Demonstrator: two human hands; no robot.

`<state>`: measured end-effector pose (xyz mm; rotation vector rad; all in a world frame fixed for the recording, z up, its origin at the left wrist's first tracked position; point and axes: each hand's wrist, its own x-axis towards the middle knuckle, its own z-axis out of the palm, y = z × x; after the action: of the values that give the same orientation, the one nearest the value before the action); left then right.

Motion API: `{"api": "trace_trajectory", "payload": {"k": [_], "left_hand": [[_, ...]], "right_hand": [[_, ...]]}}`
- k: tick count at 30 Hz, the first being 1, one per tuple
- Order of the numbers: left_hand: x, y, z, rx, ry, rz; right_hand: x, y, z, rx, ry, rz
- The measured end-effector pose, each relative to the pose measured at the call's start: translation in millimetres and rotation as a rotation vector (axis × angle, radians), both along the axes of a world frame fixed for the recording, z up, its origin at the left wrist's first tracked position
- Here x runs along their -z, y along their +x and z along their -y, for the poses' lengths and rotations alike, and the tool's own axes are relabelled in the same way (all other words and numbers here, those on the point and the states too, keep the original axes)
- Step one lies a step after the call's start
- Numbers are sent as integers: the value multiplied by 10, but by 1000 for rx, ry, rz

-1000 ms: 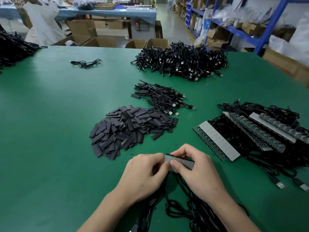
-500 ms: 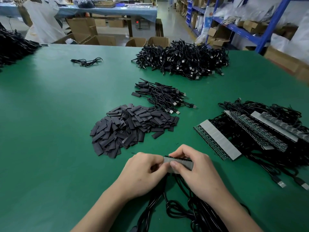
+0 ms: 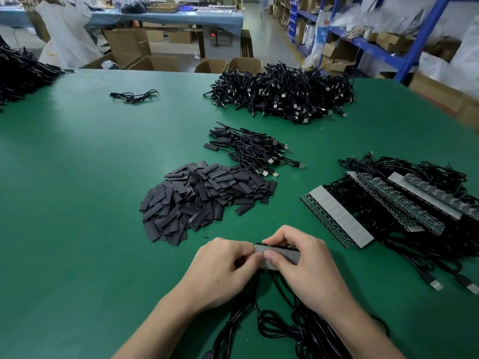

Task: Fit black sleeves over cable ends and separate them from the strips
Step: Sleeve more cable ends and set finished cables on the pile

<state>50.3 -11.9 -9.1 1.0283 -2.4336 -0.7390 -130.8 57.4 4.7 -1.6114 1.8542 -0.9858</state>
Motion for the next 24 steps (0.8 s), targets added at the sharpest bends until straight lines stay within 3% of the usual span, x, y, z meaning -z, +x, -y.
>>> {"api": "trace_trajectory", "payload": {"k": [20,24], "left_hand": [[-6,-100,-132,24,-65,-8],[-26,-28,-36,18,-92,25]], "right_hand": [[3,30,11,20,7,-74],[-20,-48,21,35,7,8]]}}
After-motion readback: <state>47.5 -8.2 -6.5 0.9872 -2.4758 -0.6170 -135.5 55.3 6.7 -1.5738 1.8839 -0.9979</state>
